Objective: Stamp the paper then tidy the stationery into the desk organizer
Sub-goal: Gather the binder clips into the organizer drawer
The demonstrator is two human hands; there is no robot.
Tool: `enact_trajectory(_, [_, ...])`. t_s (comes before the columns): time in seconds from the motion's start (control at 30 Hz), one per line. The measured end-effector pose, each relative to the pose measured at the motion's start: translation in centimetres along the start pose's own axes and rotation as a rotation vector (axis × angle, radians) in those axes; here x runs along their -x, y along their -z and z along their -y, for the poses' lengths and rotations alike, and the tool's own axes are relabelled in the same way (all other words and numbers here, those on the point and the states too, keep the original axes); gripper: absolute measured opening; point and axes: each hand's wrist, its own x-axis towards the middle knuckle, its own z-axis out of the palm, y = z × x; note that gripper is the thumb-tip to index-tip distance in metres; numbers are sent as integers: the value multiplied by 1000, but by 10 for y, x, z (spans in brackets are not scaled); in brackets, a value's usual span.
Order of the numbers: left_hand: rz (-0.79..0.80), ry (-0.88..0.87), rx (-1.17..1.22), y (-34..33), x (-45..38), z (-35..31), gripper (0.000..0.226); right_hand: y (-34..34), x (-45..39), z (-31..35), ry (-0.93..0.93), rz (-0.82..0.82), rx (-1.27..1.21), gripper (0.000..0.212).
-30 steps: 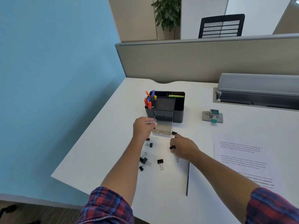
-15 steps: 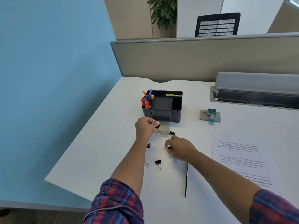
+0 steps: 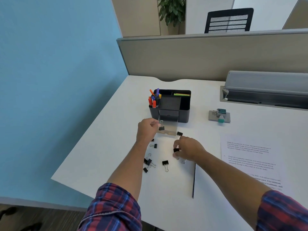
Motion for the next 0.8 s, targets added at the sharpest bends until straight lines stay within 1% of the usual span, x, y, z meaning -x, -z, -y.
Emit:
enact_trajectory(0.13, [-15,13,-31,5,6,9,17,-5,0,10,-9,-10,73,24])
enact_trajectory(0.27, [0,6,-31,6,12,14,15,-7,1,16,16,-17,90,27])
enact_trajectory(0.37, [-2,26,-21,5,17,16,12,-3,1,15,48,-73,-56,26])
enact_trajectory(0.47, [3,18,-49,7,25,22,14,12,-6,21,106,-223,-219,21])
enact_trajectory(0.57, [28,8,-130,9,35,34,15,32,-18,30,91,-331,-325,23])
enact_trajectory(0.67, [68,56,-224,10,45,47,19,47,-31,32,69,-382,-298,26])
enact_trajectory(0.8, [130,41,-308,10,54,56,28,56,-45,36,27,-342,-206,25])
